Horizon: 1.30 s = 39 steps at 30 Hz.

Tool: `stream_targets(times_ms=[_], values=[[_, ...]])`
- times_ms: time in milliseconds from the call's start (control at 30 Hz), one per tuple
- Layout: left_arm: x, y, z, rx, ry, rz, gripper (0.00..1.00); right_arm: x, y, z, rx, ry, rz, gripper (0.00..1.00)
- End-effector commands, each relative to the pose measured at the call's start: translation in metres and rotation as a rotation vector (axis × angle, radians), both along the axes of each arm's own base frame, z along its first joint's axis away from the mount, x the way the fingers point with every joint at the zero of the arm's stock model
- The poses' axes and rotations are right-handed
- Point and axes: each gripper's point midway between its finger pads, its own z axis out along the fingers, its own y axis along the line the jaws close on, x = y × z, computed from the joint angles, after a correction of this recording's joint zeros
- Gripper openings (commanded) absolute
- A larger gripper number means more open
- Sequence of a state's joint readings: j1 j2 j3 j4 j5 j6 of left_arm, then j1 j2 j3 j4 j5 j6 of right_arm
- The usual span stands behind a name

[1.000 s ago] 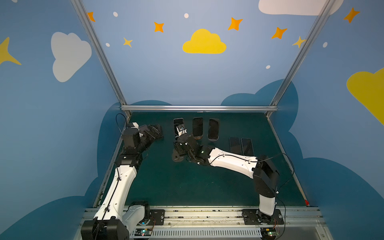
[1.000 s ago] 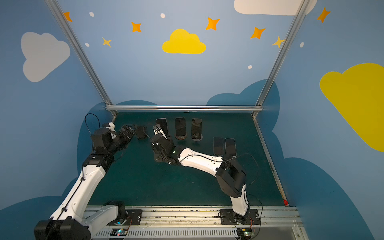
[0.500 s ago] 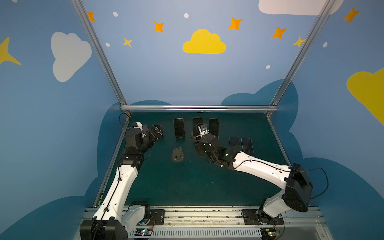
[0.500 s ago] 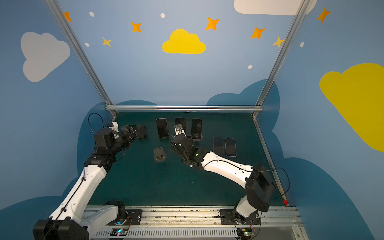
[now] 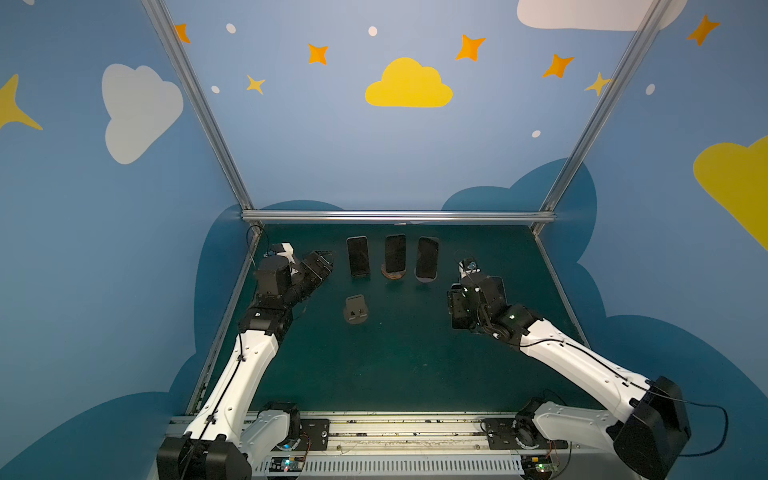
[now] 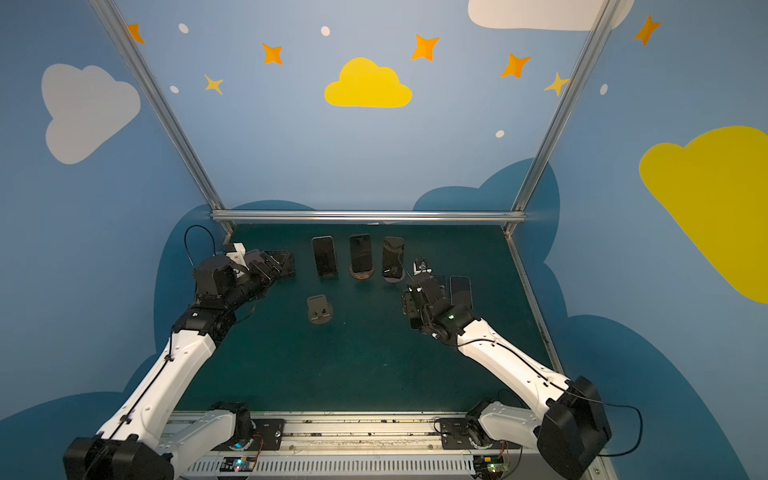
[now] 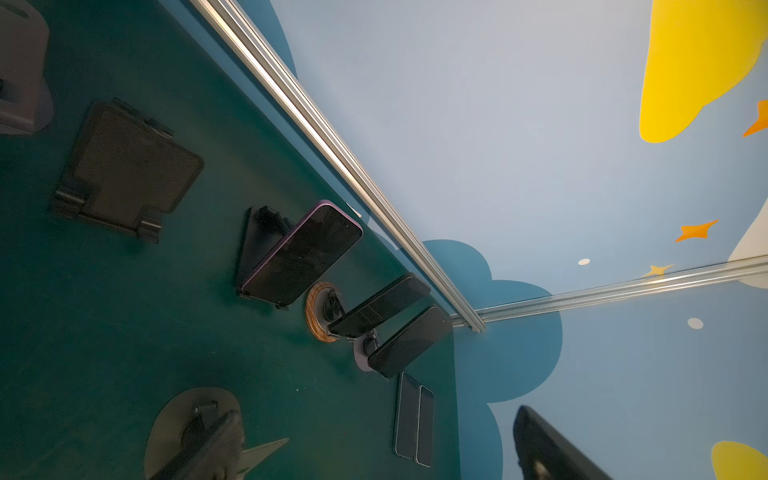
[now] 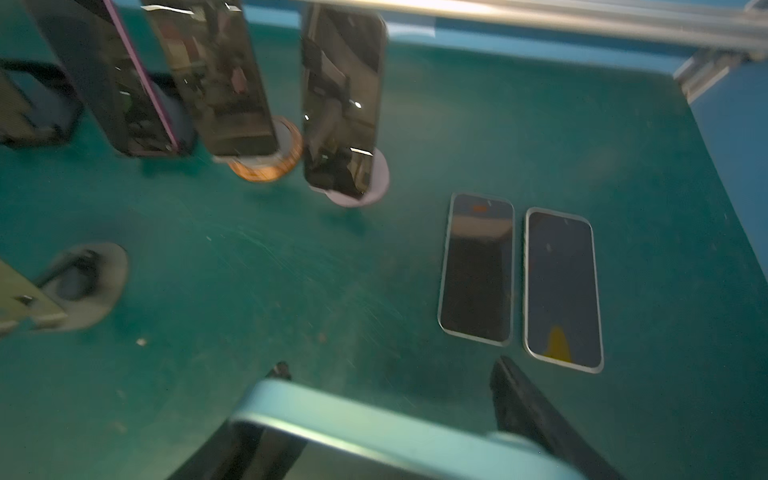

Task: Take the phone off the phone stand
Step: 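Carry the mint-green phone with the right gripper toward the flat-lying phones, then lower the mint-green phone flat onto the table beside the flat phones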

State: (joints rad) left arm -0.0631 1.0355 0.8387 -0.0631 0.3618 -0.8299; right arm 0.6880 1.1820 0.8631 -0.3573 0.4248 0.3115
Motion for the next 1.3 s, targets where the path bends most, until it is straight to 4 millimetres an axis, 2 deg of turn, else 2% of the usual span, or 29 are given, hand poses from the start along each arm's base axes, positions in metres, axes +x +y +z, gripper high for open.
stream_targets(times_ms=[0, 267, 567, 700, 967, 1133, 1267], values=[[-0.003, 0.003, 0.009, -0.008, -0.042, 0.026, 1.0, -0.013, -0.001, -0.01, 0.024, 0.054, 0.019, 0.6], [0.0, -0.003, 0.004, -0.023, -0.019, 0.003, 1.0, -0.019, -0.022, -0.027, 0.045, 0.115, -0.026, 0.6], [-0.008, -0.03, 0.021, -0.061, -0.075, -0.11, 0.99, -0.018, -0.057, -0.072, 0.066, 0.294, -0.151, 0.6], [-0.009, -0.033, 0.016, -0.043, -0.063, -0.107, 0.99, -0.017, -0.062, -0.084, 0.083, 0.331, -0.168, 0.61], [-0.011, -0.035, 0.018, -0.048, -0.072, -0.112, 0.99, -0.018, -0.072, -0.106, 0.073, 0.431, -0.209, 0.6], [-0.01, -0.036, 0.019, -0.053, -0.069, -0.115, 0.99, -0.023, -0.07, -0.124, 0.102, 0.594, -0.269, 0.6], [-0.011, -0.034, 0.017, -0.045, -0.066, -0.107, 0.99, -0.031, -0.061, -0.131, 0.139, 0.806, -0.3, 0.58]])
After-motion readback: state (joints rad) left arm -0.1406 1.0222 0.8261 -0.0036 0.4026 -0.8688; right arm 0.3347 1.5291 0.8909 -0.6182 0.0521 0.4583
